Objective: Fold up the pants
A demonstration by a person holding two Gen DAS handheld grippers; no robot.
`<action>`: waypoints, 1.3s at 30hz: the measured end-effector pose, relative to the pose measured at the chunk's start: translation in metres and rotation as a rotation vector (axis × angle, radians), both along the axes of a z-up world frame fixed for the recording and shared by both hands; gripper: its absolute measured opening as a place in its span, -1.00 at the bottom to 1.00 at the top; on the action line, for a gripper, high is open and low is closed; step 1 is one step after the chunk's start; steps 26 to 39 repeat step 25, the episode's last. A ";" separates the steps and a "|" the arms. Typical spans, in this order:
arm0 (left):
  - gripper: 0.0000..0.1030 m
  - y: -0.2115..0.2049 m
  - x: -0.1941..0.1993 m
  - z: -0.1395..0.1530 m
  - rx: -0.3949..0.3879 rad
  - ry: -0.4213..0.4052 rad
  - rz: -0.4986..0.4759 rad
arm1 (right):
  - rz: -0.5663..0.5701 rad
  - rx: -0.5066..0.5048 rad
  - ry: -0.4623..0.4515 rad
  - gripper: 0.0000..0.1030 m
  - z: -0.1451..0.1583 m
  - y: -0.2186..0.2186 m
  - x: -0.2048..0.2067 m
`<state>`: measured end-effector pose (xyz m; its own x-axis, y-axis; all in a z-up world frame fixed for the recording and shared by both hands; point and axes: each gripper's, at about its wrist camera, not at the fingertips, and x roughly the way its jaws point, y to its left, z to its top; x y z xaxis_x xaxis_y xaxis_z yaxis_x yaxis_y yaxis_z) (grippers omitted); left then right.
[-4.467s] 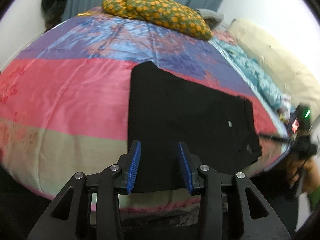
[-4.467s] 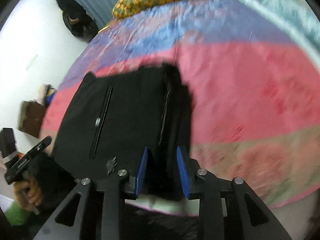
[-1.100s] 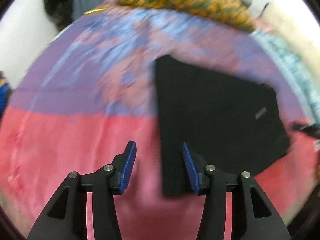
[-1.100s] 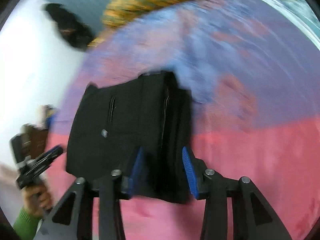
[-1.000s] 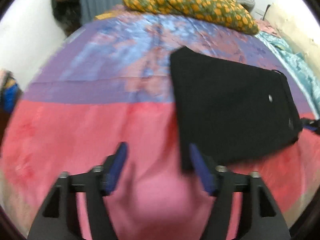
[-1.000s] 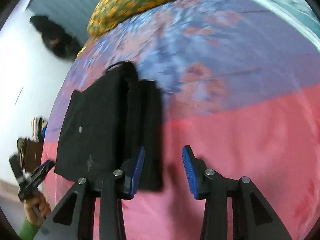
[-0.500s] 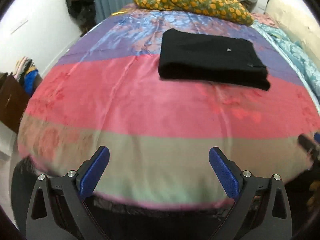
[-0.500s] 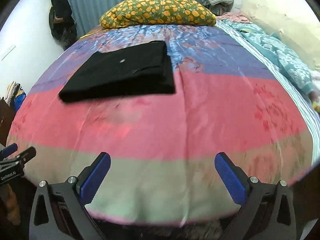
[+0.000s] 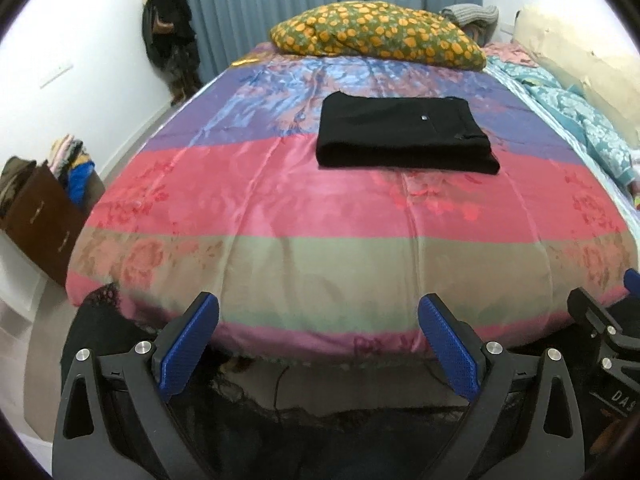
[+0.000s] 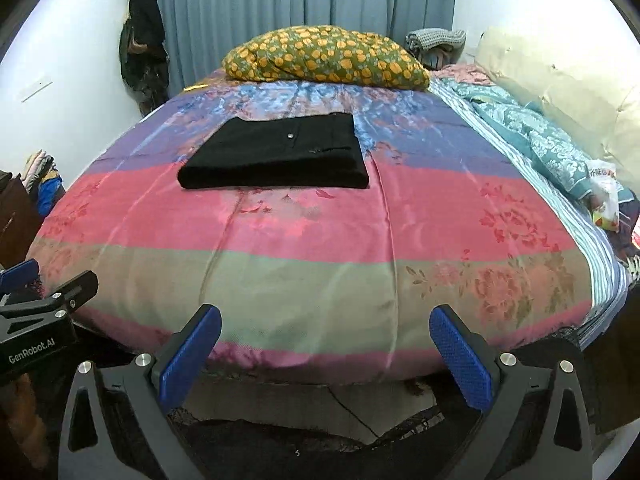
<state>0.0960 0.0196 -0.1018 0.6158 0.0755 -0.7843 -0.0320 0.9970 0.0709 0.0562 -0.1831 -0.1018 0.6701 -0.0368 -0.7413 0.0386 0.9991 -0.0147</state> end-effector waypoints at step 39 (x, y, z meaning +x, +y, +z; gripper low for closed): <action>0.95 0.002 -0.033 0.014 -0.044 -0.049 -0.026 | -0.005 -0.023 -0.069 1.00 0.026 0.002 -0.035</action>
